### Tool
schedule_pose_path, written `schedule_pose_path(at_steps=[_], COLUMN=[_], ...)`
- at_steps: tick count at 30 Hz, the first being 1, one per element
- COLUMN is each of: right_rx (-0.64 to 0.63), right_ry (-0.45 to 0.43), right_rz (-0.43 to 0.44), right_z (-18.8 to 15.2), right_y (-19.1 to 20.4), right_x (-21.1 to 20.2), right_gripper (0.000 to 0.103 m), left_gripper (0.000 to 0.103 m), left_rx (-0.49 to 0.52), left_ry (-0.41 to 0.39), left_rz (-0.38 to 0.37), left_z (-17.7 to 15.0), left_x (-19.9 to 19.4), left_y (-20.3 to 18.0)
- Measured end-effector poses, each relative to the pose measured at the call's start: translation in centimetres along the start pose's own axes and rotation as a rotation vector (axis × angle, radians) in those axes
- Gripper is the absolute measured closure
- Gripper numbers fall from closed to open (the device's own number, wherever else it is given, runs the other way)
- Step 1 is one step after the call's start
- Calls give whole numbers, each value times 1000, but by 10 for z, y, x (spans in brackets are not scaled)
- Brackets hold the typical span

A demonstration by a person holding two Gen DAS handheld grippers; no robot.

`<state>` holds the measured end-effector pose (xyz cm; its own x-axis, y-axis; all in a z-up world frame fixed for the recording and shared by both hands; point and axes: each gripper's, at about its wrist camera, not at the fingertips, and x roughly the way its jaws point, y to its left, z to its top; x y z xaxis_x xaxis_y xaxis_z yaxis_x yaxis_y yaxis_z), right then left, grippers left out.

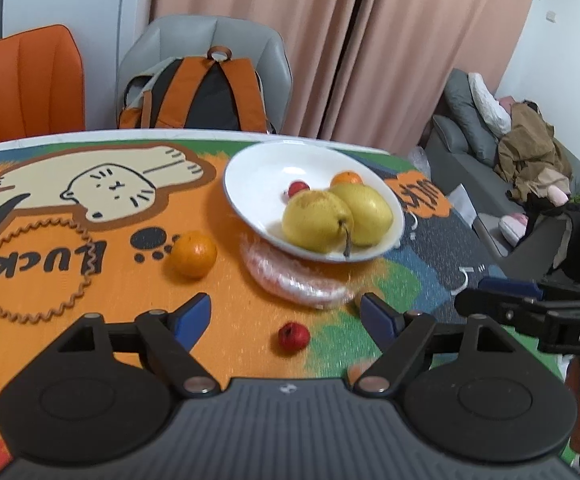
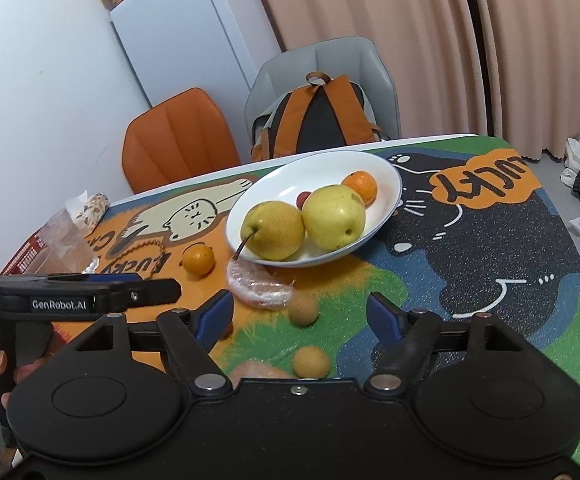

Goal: Organize fruits
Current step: 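Move the right tool toward the pink wrapped item while the left tool approaches the red fruit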

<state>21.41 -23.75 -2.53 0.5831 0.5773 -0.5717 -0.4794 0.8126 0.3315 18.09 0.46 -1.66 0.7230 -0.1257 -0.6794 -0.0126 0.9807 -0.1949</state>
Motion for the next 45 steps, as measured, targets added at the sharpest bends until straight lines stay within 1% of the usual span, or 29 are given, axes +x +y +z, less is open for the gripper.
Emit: schedule_pose_path(at_steps=[4, 6, 11, 15, 20, 22, 25, 27, 29, 32, 34, 36, 39, 40, 42, 45], right_rx=[-11, -12, -18, -22, -12, -12, -3, -7, -10, -5, -6, -2, 0, -2, -9, -14], right_ry=[13, 18, 25, 37, 53, 62, 83, 95, 96, 91, 86, 91, 107, 109, 113, 121], right_rz=[4, 4, 3, 5, -2, -2, 2, 3, 2, 2, -2, -4, -4, -5, -3, -7], right_z=[-4, -6, -11, -16, -22, -25, -30, -32, -33, -33, -32, -32, -32, -32, -32, -32], right_y=[3, 4, 5, 5, 3, 2, 0, 0, 1, 0, -1, -2, -3, -2, -1, 0], right_x=[-1, -2, -4, -5, -1, 1, 6, 9, 11, 13, 14, 18, 25, 27, 31, 37], right_gripper=[25, 23, 18, 18, 18, 18, 17, 13, 11, 12, 16, 33, 46, 48, 55, 59], left_gripper=[23, 22, 16, 12, 9, 6, 5, 4, 4, 6, 7, 9, 16, 20, 26, 35], left_rx=[16, 22, 26, 33, 13, 10, 20, 24, 14, -24, -20, -17, -14, -12, -7, -4], left_ry=[19, 30, 38, 45, 52, 58, 71, 69, 60, 40, 36, 28, 30, 31, 30, 36], left_rz=[-13, -6, 7, -7, -9, -15, -16, -23, -21, -37, -23, -19, -23, -20, -21, -24], left_z=[-9, -14, -22, -27, -34, -35, -38, -39, -39, -36, -35, -34, -34, -34, -34, -34], left_x=[-3, -3, -5, -5, -1, 0, 5, 7, 8, 8, 10, 11, 15, 17, 19, 23], left_y=[-1, -2, -1, 0, 3, 4, 3, 2, 3, 8, 9, 9, 8, 8, 7, 6])
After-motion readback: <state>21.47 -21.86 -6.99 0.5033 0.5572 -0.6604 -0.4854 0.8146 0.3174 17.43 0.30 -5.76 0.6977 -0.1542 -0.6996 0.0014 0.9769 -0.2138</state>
